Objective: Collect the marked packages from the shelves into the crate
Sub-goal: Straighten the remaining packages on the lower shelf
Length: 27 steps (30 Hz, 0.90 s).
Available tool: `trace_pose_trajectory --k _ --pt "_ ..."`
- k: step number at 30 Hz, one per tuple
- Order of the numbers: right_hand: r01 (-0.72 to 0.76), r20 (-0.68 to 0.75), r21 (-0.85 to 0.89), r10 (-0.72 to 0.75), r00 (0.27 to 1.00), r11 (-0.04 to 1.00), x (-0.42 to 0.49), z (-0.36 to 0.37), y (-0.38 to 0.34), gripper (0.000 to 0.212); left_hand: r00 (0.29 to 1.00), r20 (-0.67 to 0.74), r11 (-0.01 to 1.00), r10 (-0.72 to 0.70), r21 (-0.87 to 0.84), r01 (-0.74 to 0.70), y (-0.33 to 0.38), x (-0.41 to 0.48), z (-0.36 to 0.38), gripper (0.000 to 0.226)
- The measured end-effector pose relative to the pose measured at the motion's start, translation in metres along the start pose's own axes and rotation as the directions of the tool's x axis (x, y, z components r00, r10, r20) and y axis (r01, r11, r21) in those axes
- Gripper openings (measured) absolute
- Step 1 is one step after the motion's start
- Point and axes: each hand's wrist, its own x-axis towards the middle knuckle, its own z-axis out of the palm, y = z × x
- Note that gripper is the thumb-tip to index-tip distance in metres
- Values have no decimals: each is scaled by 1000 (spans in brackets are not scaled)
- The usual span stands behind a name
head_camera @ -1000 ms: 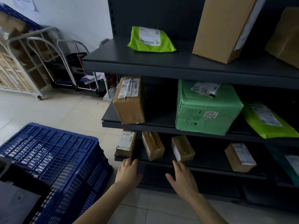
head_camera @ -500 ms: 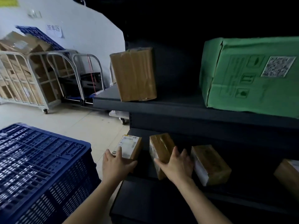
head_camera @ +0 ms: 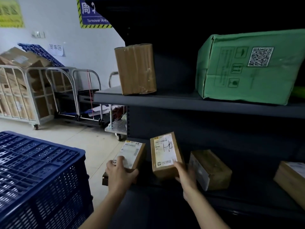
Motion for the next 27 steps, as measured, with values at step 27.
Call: trace_pose_trajectory --k 27 --pt "242 -1 -894 -540 842 378 9 -80 -24 56 830 89 795 551 247 -554 70 -36 54 59"
